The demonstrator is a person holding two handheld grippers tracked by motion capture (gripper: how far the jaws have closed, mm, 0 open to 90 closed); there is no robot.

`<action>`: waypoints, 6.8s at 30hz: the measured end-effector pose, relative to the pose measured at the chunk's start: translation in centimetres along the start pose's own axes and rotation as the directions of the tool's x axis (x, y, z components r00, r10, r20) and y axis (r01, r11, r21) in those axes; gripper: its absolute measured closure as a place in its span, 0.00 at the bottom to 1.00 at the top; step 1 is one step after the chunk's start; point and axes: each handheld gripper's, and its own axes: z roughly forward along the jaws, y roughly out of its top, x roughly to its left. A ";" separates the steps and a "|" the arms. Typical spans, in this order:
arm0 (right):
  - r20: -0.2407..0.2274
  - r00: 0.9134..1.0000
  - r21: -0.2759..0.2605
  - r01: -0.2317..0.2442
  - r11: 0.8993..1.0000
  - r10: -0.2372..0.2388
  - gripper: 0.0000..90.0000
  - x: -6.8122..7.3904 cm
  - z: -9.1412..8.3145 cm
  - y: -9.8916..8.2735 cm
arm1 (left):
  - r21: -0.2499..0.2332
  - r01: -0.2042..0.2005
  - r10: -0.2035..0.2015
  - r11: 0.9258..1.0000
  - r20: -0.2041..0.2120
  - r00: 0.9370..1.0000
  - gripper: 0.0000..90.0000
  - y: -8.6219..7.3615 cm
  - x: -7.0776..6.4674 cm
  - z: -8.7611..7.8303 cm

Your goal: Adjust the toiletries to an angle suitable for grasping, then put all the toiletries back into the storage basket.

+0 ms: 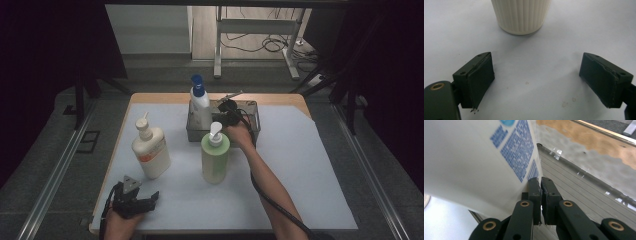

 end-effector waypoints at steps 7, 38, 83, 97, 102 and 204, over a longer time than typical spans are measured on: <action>-0.011 1.000 0.007 0.009 1.000 -0.009 0.95 0.5 0.4 0.2 | 0.000 0.000 0.000 1.000 0.000 1.000 0.13 0.0 0.0 0.0; -0.032 0.999 0.072 0.036 0.997 -0.034 0.95 1.0 1.6 -0.3 | 0.001 -0.001 0.001 1.000 0.000 1.000 0.13 0.0 0.0 0.0; -0.092 0.993 0.031 0.078 0.997 -0.075 0.85 2.3 0.4 -0.1 | 0.000 -0.001 0.001 1.000 0.000 1.000 0.13 0.0 0.0 0.0; -0.056 0.996 -0.015 0.072 0.997 -0.073 0.53 1.7 -2.0 -0.5 | -0.001 -0.001 0.001 1.000 -0.001 1.000 0.13 0.0 0.0 0.0; -0.061 0.995 -0.038 0.072 0.997 -0.074 0.45 1.6 -3.1 -0.7 | 0.000 -0.002 0.002 1.000 -0.001 1.000 0.13 0.0 0.0 0.0; -0.190 0.942 -0.114 0.259 0.959 -0.277 0.10 8.5 -12.2 -9.7 | -0.006 -0.003 0.003 1.000 -0.004 1.000 0.13 -0.1 0.0 0.0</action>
